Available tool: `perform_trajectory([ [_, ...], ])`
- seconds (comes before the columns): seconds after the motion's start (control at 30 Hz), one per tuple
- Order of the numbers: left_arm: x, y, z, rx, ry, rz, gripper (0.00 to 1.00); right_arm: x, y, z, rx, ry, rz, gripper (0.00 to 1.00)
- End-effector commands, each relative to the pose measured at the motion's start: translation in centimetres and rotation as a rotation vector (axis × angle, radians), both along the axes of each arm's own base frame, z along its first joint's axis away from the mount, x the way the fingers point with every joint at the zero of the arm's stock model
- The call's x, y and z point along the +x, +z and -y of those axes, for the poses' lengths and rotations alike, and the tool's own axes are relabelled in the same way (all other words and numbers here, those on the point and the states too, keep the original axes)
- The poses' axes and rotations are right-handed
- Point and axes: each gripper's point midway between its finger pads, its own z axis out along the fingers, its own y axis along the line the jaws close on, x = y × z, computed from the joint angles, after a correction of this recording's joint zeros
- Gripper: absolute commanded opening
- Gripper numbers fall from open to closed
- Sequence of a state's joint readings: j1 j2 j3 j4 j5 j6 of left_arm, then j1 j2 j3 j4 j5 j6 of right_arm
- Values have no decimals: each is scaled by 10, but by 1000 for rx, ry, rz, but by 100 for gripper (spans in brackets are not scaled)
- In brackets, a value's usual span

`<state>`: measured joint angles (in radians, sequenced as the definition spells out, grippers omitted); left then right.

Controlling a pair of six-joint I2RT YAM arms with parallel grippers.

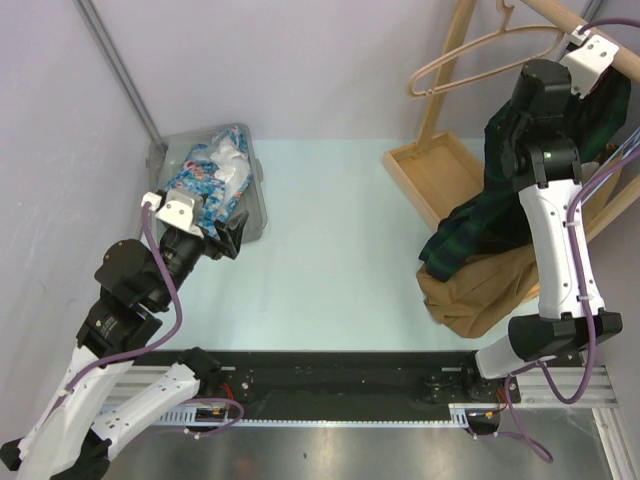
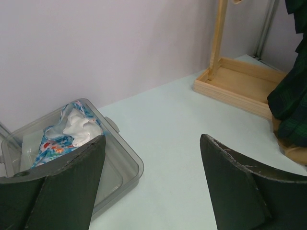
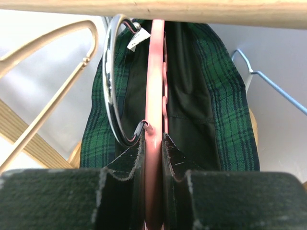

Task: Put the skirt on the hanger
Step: Hang the hanger with skirt onto the clothesline

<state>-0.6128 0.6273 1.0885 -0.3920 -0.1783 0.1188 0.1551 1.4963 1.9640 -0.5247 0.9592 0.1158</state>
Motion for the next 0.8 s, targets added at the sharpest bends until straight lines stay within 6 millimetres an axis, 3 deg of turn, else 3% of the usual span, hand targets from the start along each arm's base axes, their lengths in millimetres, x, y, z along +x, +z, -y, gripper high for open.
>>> perform_trajectory([
  [0.0,-6,19,-1,-51,-10,29,84,-1,37,11,71,-1,190,0],
  [0.17,-6,19,-1,-58,-10,25,83,-3,48,15,75,3,222,0],
  [0.43,-4,15,0,-66,-8,13,83,-18,82,19,63,-3,319,0],
  [0.57,-4,19,3,-81,-20,20,82,-7,83,23,47,-16,302,0],
  [0.77,-5,26,3,-93,-26,30,82,16,69,33,61,-12,272,0],
])
